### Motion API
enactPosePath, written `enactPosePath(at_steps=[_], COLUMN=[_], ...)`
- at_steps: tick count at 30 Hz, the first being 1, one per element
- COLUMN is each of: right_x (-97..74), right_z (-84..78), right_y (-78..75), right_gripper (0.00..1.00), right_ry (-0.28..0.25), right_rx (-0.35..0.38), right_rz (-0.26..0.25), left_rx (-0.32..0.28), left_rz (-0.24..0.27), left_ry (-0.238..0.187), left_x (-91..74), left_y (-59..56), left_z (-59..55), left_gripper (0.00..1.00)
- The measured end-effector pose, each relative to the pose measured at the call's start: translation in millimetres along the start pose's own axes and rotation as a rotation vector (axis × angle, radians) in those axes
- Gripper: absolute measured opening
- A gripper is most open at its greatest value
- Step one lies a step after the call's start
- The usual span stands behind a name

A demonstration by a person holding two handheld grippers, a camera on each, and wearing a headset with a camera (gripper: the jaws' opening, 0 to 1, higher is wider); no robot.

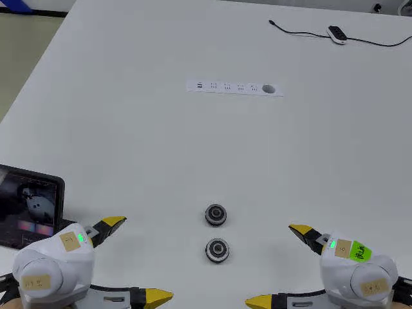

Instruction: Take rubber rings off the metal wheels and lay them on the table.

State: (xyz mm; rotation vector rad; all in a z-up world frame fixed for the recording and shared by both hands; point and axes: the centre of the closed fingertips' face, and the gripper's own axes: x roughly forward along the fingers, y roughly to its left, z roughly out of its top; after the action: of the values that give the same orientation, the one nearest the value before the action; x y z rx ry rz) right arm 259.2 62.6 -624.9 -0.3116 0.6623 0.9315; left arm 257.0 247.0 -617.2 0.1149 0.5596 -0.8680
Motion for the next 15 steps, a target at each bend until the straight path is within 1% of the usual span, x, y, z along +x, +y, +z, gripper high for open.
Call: enactPosePath(at_steps=[6, 9, 15], right_x=[1.9, 3.2, 6.1], right_z=[-0.3, 0.3, 2.9], right_y=[3.0, 4.0, 6.0], right_gripper=[0.97, 0.95, 0.94], right_ry=[-0.002, -0.004, -0.013], right_rx=[0.009, 0.015, 0.035], right_rz=[0.009, 0.013, 0.024], left_rx=[0.004, 0.009, 0.018], left_rz=[-0.003, -0.011, -0.023], left_ry=[0.006, 0.012, 0.015], left_x=[1.7, 3.1, 7.3], left_y=[-1.2, -3.3, -6.4], left_z=[-0.8, -1.3, 0.7], left_gripper=[1.00, 0.95, 0.91])
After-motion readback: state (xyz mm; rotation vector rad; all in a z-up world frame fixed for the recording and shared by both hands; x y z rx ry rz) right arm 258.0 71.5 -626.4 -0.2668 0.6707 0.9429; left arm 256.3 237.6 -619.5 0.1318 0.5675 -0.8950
